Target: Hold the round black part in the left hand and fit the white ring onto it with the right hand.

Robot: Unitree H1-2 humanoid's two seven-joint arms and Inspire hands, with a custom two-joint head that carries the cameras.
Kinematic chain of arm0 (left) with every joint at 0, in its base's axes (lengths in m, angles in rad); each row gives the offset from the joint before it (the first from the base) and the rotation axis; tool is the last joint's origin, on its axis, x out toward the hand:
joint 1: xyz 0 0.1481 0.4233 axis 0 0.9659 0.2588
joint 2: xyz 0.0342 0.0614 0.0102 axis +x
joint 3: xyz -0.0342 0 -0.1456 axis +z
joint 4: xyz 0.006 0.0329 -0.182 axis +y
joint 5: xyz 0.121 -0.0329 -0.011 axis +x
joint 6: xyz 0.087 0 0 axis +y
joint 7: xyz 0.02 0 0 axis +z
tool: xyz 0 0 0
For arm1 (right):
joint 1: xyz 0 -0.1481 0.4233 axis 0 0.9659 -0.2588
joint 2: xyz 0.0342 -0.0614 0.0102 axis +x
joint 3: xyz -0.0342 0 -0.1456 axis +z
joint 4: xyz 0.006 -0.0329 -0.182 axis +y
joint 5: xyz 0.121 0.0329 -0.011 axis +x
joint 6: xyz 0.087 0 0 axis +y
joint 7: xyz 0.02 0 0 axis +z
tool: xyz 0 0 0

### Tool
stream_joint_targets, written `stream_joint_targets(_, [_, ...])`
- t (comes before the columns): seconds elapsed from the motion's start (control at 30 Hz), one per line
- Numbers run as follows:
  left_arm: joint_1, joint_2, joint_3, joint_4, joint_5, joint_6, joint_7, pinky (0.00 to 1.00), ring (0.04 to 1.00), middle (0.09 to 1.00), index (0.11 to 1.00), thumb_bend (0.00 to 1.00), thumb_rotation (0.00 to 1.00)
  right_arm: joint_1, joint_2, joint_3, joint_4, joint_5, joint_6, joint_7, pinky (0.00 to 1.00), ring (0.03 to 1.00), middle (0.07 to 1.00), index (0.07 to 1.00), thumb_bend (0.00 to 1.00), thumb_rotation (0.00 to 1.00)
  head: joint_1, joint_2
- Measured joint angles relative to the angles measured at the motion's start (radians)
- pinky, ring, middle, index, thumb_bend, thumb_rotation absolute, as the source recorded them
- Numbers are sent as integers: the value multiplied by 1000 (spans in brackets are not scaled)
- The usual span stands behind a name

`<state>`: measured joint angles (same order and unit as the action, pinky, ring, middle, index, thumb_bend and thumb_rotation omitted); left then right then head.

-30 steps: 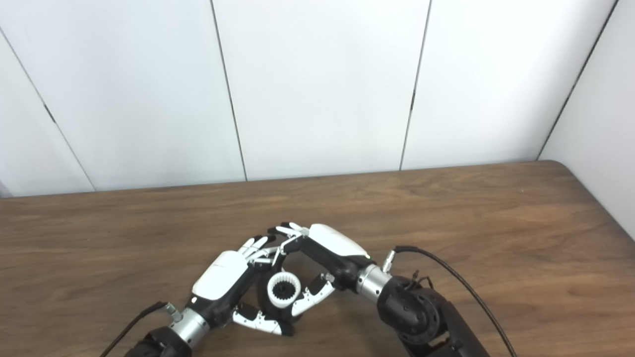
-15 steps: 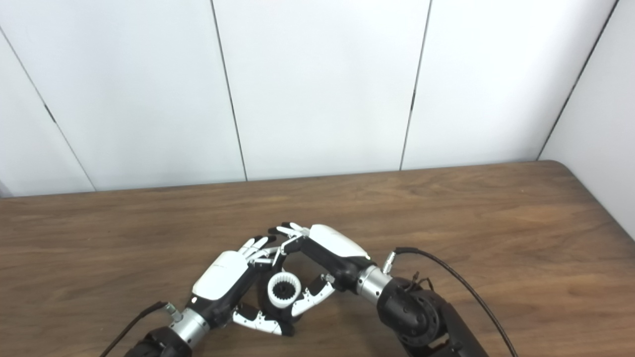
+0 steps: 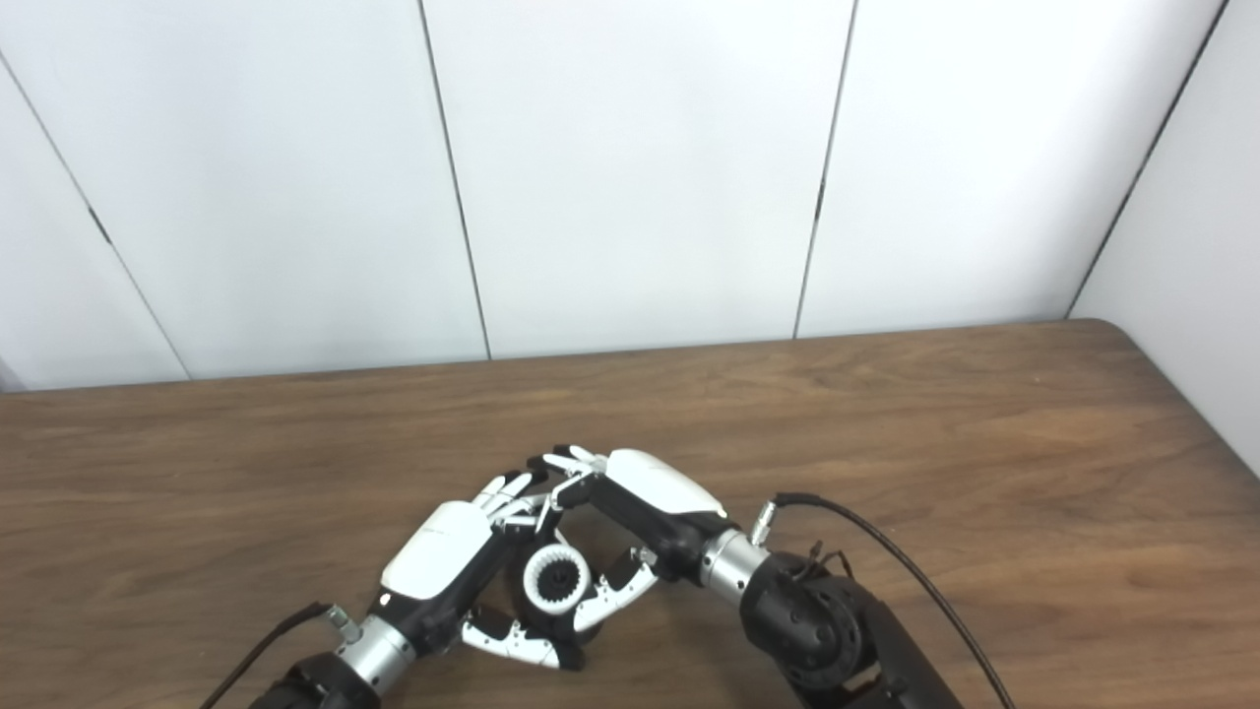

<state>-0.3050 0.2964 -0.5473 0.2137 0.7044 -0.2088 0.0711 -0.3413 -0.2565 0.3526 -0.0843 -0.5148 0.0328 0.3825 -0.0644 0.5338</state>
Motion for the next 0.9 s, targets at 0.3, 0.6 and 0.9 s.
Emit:
stream_joint_targets(0.3, [3,1,0,-3,0,1,0,1000,975,865,481,521,48,0,2,0,4,1,0,0,1000,1000,945,478,516,124,-2,2])
stream_joint_targets(0.6, [4,3,1,-3,-1,-4,0,1000,976,863,481,521,48,1,3,-1,7,1,-4,-12,1000,1000,939,478,515,125,-15,0])
stream_joint_targets(0.9, [4,4,1,-3,-2,-4,0,1000,973,857,481,520,48,5,2,-6,7,7,-4,-18,1000,1000,942,478,515,124,-14,0])
